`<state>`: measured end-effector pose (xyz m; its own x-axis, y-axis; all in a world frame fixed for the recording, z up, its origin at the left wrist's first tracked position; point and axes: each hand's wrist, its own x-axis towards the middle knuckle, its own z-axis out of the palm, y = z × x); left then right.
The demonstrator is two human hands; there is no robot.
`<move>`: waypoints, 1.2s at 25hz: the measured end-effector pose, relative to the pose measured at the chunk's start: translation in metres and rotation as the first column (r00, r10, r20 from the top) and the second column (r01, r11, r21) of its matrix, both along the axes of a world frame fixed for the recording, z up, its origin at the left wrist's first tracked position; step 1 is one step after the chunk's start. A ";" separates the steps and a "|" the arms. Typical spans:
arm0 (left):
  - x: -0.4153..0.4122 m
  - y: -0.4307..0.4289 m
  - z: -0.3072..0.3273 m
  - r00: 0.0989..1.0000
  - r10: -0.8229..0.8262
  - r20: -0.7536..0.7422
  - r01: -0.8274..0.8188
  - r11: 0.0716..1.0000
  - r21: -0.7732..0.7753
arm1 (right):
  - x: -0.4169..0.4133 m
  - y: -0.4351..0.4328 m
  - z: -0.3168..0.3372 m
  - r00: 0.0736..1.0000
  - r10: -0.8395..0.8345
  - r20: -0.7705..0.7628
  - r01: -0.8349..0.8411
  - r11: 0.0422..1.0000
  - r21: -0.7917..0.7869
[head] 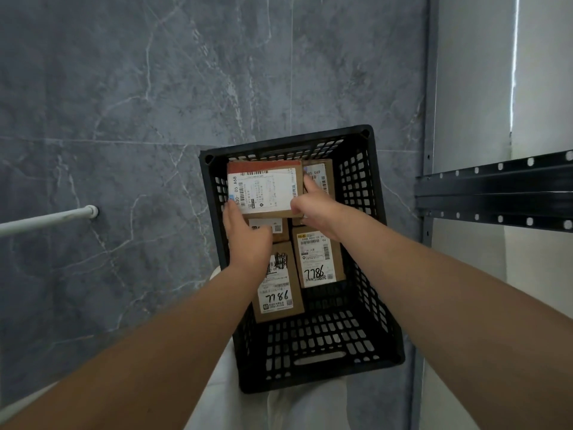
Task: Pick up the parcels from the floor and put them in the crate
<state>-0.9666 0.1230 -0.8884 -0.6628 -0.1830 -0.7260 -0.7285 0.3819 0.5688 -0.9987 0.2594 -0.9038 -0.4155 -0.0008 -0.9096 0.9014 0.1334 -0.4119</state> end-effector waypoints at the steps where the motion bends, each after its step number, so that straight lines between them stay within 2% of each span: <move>1: -0.001 -0.002 0.000 0.998 0.065 0.012 -0.065 0.997 0.032 | 0.004 -0.001 -0.002 1.000 -0.020 -0.012 0.020 1.000 0.007; 4: -0.003 -0.010 0.000 0.984 0.168 0.054 -0.172 0.981 0.088 | 0.012 -0.002 -0.007 0.996 -0.077 -0.036 0.077 0.997 0.012; 8: 0.003 -0.017 0.002 0.988 0.140 0.072 -0.145 0.986 0.078 | 0.020 -0.009 -0.003 0.994 -0.101 -0.030 0.101 0.995 0.015; 11: 0.009 -0.012 0.002 0.993 0.117 0.016 -0.118 0.990 0.072 | 0.008 -0.013 0.004 0.994 -0.087 -0.071 0.087 0.996 -0.002; 13: 0.008 -0.004 0.005 0.994 0.102 -0.024 -0.102 0.995 0.006 | -0.008 -0.016 0.005 0.996 -0.044 -0.072 0.044 0.999 -0.003; 19: 0.008 0.007 0.007 0.996 -0.081 0.022 0.082 0.993 -0.089 | -0.015 -0.016 0.003 0.999 0.033 -0.011 -0.033 0.997 0.073; 22: -0.003 0.003 0.003 0.974 -0.209 0.086 0.223 0.949 -0.224 | -0.010 -0.015 0.006 0.998 0.069 -0.011 -0.067 0.992 0.105; 25: -0.023 -0.006 0.012 0.956 -0.258 0.139 0.282 0.939 -0.196 | -0.008 -0.011 0.019 0.991 0.136 -0.002 -0.134 0.978 0.157; 30: -0.042 -0.007 0.075 0.884 -0.465 0.053 0.465 0.859 -0.211 | -0.016 -0.005 0.085 0.983 0.171 -0.068 -0.146 0.948 0.285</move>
<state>-1.0085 0.1161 -0.8138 -0.7092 -0.0025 -0.7051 -0.4359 0.7875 0.4357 -1.0147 0.2549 -0.8188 -0.5109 0.1735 -0.8420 0.8201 0.3922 -0.4168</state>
